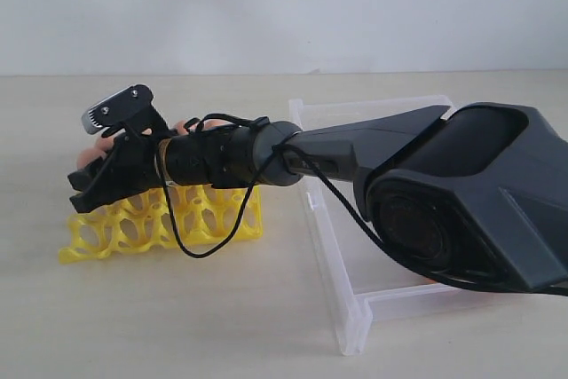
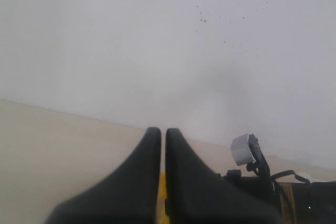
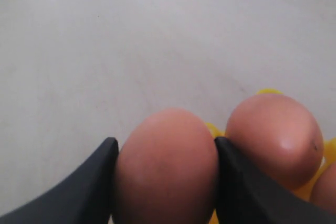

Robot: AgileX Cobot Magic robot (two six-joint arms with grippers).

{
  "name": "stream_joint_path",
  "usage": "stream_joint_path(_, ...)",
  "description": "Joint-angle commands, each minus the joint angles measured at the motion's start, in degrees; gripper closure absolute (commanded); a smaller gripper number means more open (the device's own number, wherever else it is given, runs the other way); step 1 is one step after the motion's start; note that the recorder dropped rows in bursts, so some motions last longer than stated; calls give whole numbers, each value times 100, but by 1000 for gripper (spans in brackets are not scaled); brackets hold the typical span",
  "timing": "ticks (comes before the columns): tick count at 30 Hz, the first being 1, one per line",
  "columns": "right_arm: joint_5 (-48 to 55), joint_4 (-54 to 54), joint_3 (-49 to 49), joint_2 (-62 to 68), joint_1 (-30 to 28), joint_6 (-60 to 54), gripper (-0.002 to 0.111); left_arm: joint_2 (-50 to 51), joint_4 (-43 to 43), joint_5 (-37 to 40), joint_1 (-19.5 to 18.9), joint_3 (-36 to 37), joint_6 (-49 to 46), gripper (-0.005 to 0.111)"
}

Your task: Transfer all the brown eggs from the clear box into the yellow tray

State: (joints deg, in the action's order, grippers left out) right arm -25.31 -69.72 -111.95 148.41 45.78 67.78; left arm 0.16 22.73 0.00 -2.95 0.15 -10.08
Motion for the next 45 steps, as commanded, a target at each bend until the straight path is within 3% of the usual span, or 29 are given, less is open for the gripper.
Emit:
stream_joint_path(1,53,41,-7,-66,-2,253,77,-16,19,0,24,-15,-52,103)
stream_joint_path(3,126,41,-7,-66,-2,360,60,-16,19,0,24,-15,-52,103)
stream_joint_path(6,271,63,-7,-66,-2,464,51,-16,19,0,24,-15,-52,103)
stream_joint_path(35,1019,-448,-7,-1221,-2,873,52,-16,19,0,24,-15,-52,103)
stream_joint_path(37,1169,-799,-7,-1385,-2,1023,58,-16,19,0,24,-15,-52,103)
stream_joint_path(39,1212,-1394,-7,-1497,-2,1437,73,-16,19,0,24,-15,-52,103)
stream_joint_path(42,1122,-2700,-7,-1658,-2,2300,109,-16,19,0,24,-15,-52,103)
stream_joint_path(45,1019,-3022,79,-1729,-29,2733,108,-16,19,0,24,-15,-52,103)
